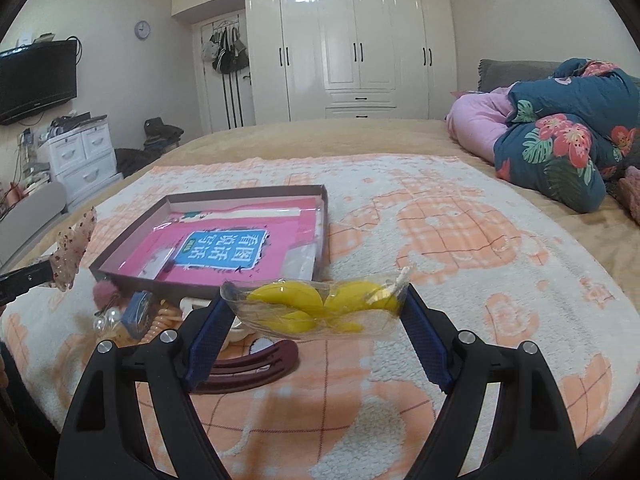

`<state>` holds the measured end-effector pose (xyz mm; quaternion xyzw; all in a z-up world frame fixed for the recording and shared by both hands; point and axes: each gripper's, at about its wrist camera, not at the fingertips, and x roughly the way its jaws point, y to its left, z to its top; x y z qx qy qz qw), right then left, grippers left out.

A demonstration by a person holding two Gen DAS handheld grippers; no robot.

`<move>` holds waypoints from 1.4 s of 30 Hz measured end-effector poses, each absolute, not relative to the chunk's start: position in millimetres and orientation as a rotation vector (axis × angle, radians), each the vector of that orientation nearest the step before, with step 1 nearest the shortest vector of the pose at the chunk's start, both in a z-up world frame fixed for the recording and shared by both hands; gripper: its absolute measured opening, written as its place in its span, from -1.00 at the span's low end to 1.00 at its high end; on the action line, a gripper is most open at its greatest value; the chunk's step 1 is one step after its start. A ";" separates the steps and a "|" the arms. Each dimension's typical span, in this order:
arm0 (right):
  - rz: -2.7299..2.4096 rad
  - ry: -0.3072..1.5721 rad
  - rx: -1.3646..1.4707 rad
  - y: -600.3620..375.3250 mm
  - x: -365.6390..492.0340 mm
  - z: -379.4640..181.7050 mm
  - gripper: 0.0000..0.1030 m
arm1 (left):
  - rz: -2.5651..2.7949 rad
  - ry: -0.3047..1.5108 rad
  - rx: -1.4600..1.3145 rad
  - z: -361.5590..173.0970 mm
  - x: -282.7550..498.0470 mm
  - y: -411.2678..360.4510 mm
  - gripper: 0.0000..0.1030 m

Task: Organize jewelry
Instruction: 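Carry the bow clip into the tray with left while right carries the yellow bag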

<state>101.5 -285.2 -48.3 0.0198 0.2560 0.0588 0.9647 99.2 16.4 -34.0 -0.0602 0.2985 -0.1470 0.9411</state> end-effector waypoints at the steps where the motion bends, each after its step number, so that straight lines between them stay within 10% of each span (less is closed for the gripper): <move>1: 0.119 0.517 0.045 -286.4 102.1 -47.9 0.53 | -0.303 0.608 -0.121 -33.8 100.4 14.5 -0.91; 42: 0.160 0.532 -0.024 -250.2 177.9 -32.2 0.53 | -0.259 0.627 -0.177 -35.6 208.6 20.2 -0.89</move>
